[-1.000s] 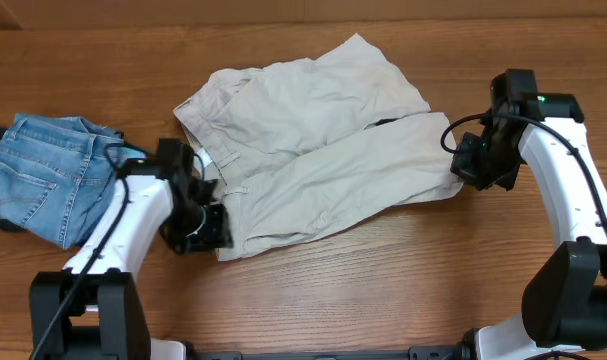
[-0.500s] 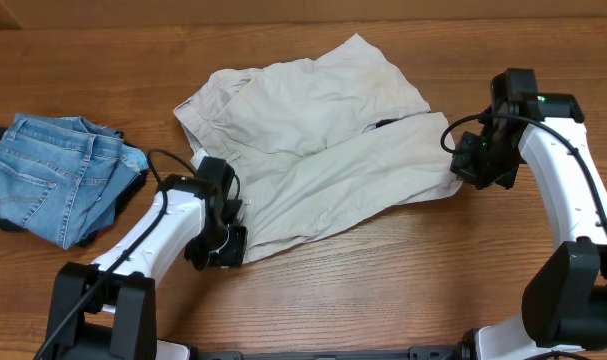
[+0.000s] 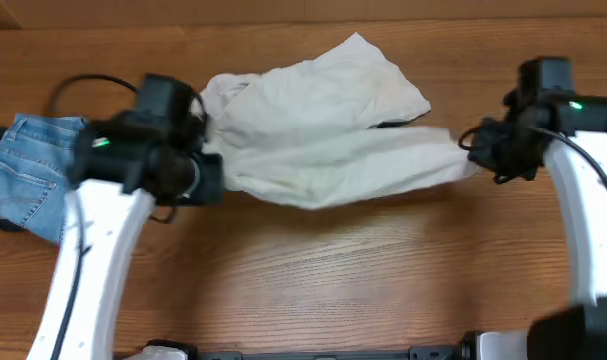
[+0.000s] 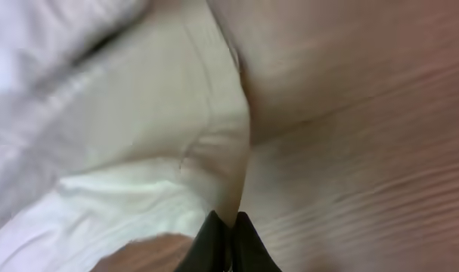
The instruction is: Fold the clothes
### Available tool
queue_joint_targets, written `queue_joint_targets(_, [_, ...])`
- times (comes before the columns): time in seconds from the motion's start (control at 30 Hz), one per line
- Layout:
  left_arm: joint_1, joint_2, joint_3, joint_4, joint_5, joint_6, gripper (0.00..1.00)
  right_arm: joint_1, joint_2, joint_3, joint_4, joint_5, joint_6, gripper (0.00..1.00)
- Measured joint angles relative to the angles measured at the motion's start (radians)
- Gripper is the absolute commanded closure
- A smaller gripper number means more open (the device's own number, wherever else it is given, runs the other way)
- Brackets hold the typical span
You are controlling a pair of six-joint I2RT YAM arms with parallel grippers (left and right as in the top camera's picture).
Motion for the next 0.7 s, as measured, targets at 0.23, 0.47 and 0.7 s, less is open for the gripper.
queue_joint_targets(0.23, [0.037, -0.097, 0.775, -0.114, -0.125, -0.026, 0.96, 0.000, -0.468, 0.195, 0.138, -0.006, 0.000, 0.96])
queue_joint_targets(0.47, [0.037, -0.074, 0.912, -0.118, -0.129, 0.001, 0.96, 0.000, -0.451, 0.249, 0.157, -0.058, 0.000, 0.96])
queue_joint_targets(0.7, [0.037, 0.377, 0.908, 0.216, -0.003, 0.130, 0.96, -0.003, -0.129, 0.242, 0.576, -0.153, -0.001, 0.96])
